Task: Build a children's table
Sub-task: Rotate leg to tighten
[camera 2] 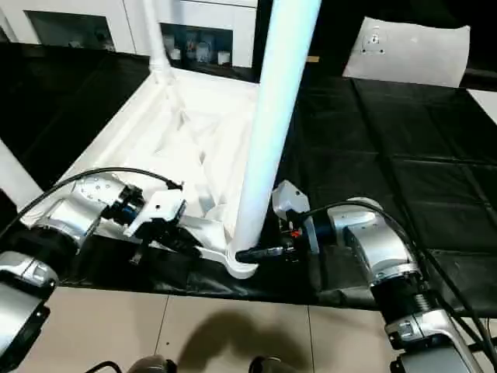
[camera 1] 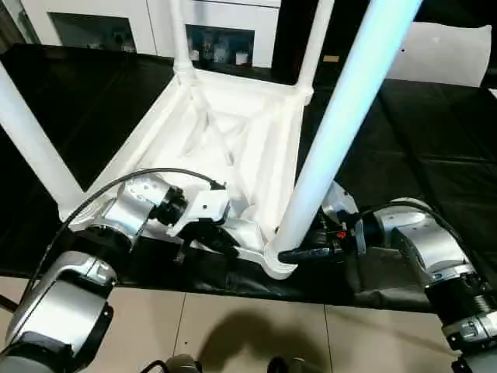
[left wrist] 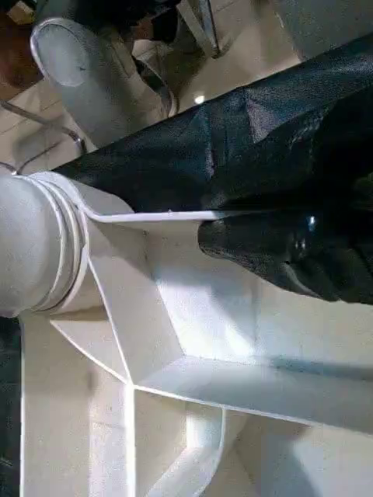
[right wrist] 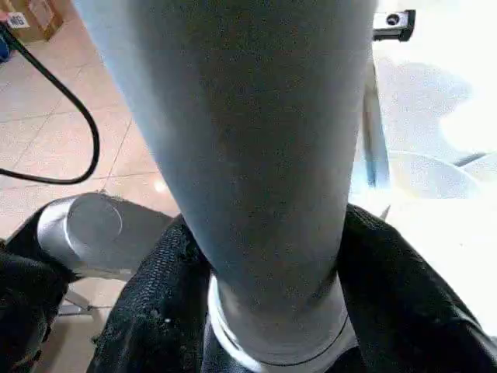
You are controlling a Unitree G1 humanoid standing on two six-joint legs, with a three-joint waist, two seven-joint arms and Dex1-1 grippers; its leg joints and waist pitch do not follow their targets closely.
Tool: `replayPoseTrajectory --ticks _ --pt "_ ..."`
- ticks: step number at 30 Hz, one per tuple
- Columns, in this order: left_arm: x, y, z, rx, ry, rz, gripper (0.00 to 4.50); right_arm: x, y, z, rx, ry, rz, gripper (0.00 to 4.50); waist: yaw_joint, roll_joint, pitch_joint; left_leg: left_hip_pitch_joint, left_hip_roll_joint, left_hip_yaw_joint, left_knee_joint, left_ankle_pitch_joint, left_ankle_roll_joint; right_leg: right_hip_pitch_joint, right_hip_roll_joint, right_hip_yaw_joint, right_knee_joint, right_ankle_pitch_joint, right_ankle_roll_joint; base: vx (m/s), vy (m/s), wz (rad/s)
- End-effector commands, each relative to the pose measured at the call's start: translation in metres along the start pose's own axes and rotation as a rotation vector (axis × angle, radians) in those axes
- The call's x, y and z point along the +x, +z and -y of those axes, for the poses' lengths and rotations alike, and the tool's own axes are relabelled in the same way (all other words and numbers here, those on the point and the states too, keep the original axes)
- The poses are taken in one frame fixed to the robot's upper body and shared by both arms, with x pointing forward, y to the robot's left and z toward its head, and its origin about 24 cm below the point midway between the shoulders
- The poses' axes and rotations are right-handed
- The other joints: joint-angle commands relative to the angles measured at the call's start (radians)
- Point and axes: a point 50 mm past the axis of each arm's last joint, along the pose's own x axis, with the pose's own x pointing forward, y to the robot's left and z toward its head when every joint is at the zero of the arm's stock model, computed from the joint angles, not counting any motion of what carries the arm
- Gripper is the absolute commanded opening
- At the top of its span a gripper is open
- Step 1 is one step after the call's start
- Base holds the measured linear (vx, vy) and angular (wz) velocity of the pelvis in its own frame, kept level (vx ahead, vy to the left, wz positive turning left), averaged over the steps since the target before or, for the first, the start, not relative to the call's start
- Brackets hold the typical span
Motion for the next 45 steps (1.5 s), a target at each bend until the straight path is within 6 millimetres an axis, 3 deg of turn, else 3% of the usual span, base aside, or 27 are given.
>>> replayPoseTrajectory --ticks 1,6,8,10,11,12,13,14,15,18,21,26,27,29,31,36,37,39,40,41,44,45 --pt "0.007 0.000 0.002 0.010 -0.067 -0.040 0.00 0.005 -0.001 -0.007 0.014 0.057 0.018 2.02 -0.004 -0.004 -0.066 0.001 0.044 0.000 -0.060 -0.042 0.106 0.069 -0.085 0.055 -0.053 -0.126 -0.235 0.000 0.000 0.00" --pt "0.011 0.002 -0.005 -0.057 0.049 0.024 0.00 0.015 -0.006 -0.009 0.087 -0.049 0.066 1.99 -0.003 0.000 -0.063 0.001 0.046 -0.002 -0.063 -0.040 0.097 0.069 -0.083 0.056 -0.054 -0.118 -0.234 0.000 0.000 0.00" --pt "0.015 0.002 -0.009 -0.102 0.133 0.039 0.00 0.024 -0.007 -0.011 0.109 -0.122 0.106 1.99 -0.004 0.002 -0.060 0.003 0.046 -0.003 -0.067 -0.078 0.076 0.066 -0.087 0.056 -0.063 -0.178 -0.222 0.000 0.000 0.00" --pt "0.022 0.007 -0.014 -0.158 0.222 0.094 0.00 0.038 -0.011 -0.010 0.163 -0.229 0.107 1.99 -0.012 0.000 -0.052 0.004 0.038 -0.007 -0.072 -0.142 0.038 0.065 -0.089 0.055 -0.083 -0.367 -0.163 0.000 0.000 0.00" --pt "0.024 0.008 -0.014 -0.166 0.235 0.102 0.00 0.040 -0.011 -0.010 0.170 -0.249 0.107 1.99 -0.014 0.002 -0.048 0.006 0.039 -0.009 -0.076 -0.160 0.032 0.062 -0.090 0.054 -0.089 -0.417 -0.148 0.000 0.000 0.00" --pt "0.030 0.012 -0.017 -0.199 0.285 0.131 0.00 0.049 -0.013 -0.008 0.197 -0.327 0.107 1.99 -0.023 0.006 -0.038 0.006 0.037 -0.012 -0.082 -0.207 0.014 0.058 -0.088 0.052 -0.101 -0.528 -0.112 0.000 0.000 0.00" --pt "0.033 0.014 -0.018 -0.216 0.308 0.147 0.00 0.054 -0.013 -0.007 0.218 -0.364 0.112 1.99 -0.035 0.002 -0.034 0.013 0.030 -0.018 -0.083 -0.259 0.002 0.054 -0.088 0.044 -0.117 -0.651 -0.070 0.000 0.000 0.00" --pt "0.040 0.020 -0.020 -0.236 0.343 0.169 0.00 0.061 -0.012 -0.004 0.254 -0.428 0.128 1.99 -0.040 -0.002 -0.035 0.019 0.029 -0.019 -0.081 -0.273 0.001 0.050 -0.089 0.042 -0.125 -0.691 -0.054 0.000 0.000 0.00" --pt "0.040 0.020 -0.020 -0.236 0.343 0.169 0.00 0.061 -0.012 -0.004 0.254 -0.428 0.128 1.98 -0.052 -0.002 -0.036 0.014 0.026 -0.023 -0.083 -0.272 -0.001 0.054 -0.091 0.038 -0.131 -0.721 -0.037 -0.052 0.016 -0.07" --pt "0.060 0.039 -0.029 -0.293 0.461 0.218 0.00 0.083 -0.007 0.007 0.367 -0.666 0.148 1.97 -0.071 0.005 -0.041 0.008 0.029 -0.028 -0.091 -0.254 0.000 0.058 -0.089 0.033 -0.133 -0.662 -0.044 0.000 0.000 0.00" --pt "0.066 0.047 -0.033 -0.311 0.509 0.226 0.00 0.090 -0.003 0.011 0.400 -0.746 0.162 1.96 -0.080 0.006 -0.039 0.026 0.026 -0.023 -0.086 -0.297 0.018 0.041 -0.088 0.036 -0.145 -0.663 -0.049 0.000 0.000 0.00" --pt "0.079 0.063 -0.042 -0.316 0.595 0.195 0.00 0.104 0.015 0.020 0.434 -0.881 0.255 1.96 -0.088 0.015 -0.043 0.018 0.034 -0.023 -0.096 -0.284 0.026 0.046 -0.084 0.044 -0.130 -0.510 -0.091 0.000 0.000 0.00" --pt "0.079 0.063 -0.042 -0.316 0.596 0.191 0.00 0.104 0.015 0.020 0.432 -0.882 0.258 2.52 -0.088 0.015 -0.044 0.018 0.033 -0.021 -0.096 -0.281 0.028 0.048 -0.082 0.047 -0.127 -0.477 -0.101 0.000 0.000 0.00" --pt "0.080 0.062 -0.041 -0.305 0.598 0.161 0.00 0.103 0.018 0.020 0.420 -0.900 0.269 2.65 -0.086 0.017 -0.048 0.014 0.035 -0.019 -0.096 -0.255 0.031 0.053 -0.083 0.053 -0.117 -0.404 -0.126 0.000 0.000 0.00" --pt "0.076 0.055 -0.037 -0.286 0.573 0.139 0.00 0.093 0.015 0.021 0.409 -0.937 0.274 2.78 -0.085 0.017 -0.050 0.011 0.035 -0.015 -0.095 -0.220 0.038 0.059 -0.083 0.055 -0.108 -0.325 -0.153 0.000 0.000 0.00" --pt "0.065 0.042 -0.027 -0.260 0.491 0.153 0.00 0.069 0.010 0.024 0.345 -0.964 0.283 3.28 -0.079 0.015 -0.056 0.009 0.030 -0.010 -0.089 -0.168 0.062 0.064 -0.086 0.057 -0.107 -0.311 -0.158 0.000 0.000 0.00" --pt "0.061 0.037 -0.024 -0.249 0.465 0.150 0.00 0.061 0.009 0.023 0.320 -0.944 0.291 3.54 -0.081 0.012 -0.059 0.004 0.031 -0.009 -0.088 -0.135 0.073 0.070 -0.084 0.057 -0.102 -0.275 -0.165 0.000 0.000 0.00" --pt "0.054 0.031 -0.021 -0.237 0.434 0.138 0.00 0.051 0.008 0.021 0.310 -0.905 0.304 3.64 -0.079 0.012 -0.063 0.003 0.030 -0.008 -0.084 -0.102 0.086 0.073 -0.083 0.057 -0.095 -0.219 -0.180 0.028 -0.016 0.01" --pt "0.054 0.030 -0.021 -0.238 0.433 0.137 0.00 0.050 0.007 0.021 0.311 -0.902 0.305 3.72 -0.078 0.014 -0.068 0.003 0.033 -0.004 -0.080 -0.035 0.107 0.074 -0.081 0.059 -0.077 -0.091 -0.220 0.056 -0.032 0.01" --pt "0.047 0.025 -0.017 -0.230 0.399 0.134 0.00 0.036 0.004 0.017 0.265 -0.845 0.290 3.86 -0.076 0.008 -0.071 -0.002 0.027 -0.003 -0.074 -0.007 0.119 0.080 -0.079 0.059 -0.070 -0.026 -0.235 0.056 -0.032 0.01" --pt "0.039 0.019 -0.010 -0.188 0.334 0.120 0.00 0.016 -0.001 0.013 0.183 -0.776 0.244 4.04 -0.062 0.012 -0.077 -0.001 0.030 -0.002 -0.066 0.039 0.160 0.082 -0.079 0.058 -0.054 0.066 -0.262 0.000 0.000 0.00" --pt "0.039 0.019 -0.010 -0.188 0.334 0.120 0.00 0.016 -0.001 0.013 0.183 -0.776 0.244 4.15 -0.062 0.012 -0.077 -0.001 0.030 -0.002 -0.066 0.039 0.160 0.082 -0.079 0.058 -0.054 0.066 -0.262 0.000 0.000 0.00"
